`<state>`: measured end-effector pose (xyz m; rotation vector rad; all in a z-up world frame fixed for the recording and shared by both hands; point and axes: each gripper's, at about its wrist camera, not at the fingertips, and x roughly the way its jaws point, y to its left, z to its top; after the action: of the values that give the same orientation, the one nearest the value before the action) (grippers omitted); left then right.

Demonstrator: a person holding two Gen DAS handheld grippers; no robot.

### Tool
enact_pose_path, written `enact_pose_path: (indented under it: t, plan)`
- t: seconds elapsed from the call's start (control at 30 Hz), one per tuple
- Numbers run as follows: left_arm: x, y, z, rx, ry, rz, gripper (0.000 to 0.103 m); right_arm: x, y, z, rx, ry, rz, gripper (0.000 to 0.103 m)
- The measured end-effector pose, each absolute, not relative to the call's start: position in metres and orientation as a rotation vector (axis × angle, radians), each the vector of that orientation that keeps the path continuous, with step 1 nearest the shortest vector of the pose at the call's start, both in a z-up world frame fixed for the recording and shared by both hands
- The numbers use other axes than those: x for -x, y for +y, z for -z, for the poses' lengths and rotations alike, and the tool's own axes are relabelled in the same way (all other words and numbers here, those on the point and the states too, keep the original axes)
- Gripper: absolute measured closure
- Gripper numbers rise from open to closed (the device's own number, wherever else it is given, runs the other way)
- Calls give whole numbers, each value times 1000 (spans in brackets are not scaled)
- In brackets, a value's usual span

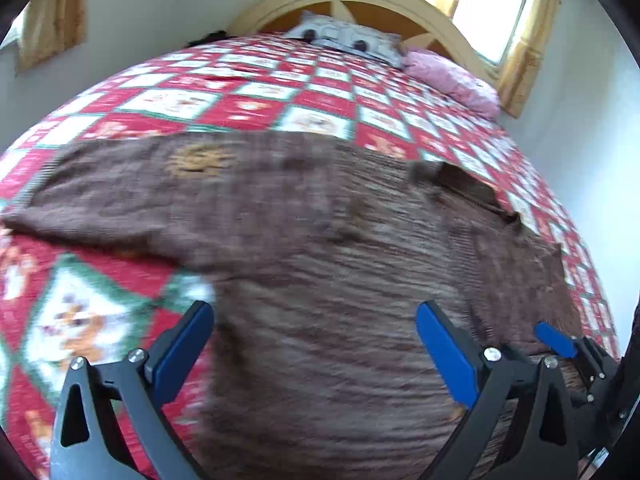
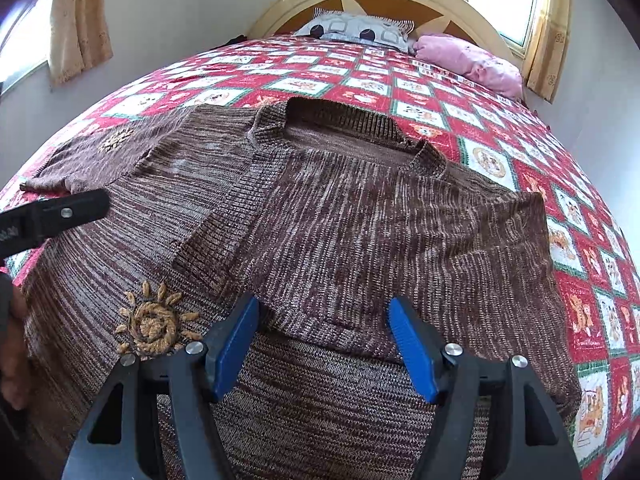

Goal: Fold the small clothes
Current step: 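Grasp the other sleeve cuff with the left gripper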

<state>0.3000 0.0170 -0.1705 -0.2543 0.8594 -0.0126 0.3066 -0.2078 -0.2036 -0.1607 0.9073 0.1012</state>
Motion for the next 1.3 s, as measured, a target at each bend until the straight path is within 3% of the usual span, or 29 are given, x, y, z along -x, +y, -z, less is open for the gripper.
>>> enact_pose_path:
  t: [0.3,0.53,0.83,0.93,1.0,1.07,1.3]
  plan:
    - [-286,120,163,189,835,-252,0,-301,-207,202,167,888,-98,35]
    - [-288,217,178,458,864,-419,9,-299,-205,202,187,878,-88,35]
    - [-302,229,185,560,818,-407,15,-297,-204,201,199,871,-80,34]
    - [-310,231,185,547,801,-419,39,-297,-203,201,204,869,-75,33]
    - [-315,232,186,528,799,-420,71,-297,-203,201,207,869,-73,33]
    - [-320,233,187,531,806,-382,94,-297,-203,201,206,869,-73,33]
    - [-321,220,164,489,758,-278,94,-299,-205,201,191,874,-79,32]
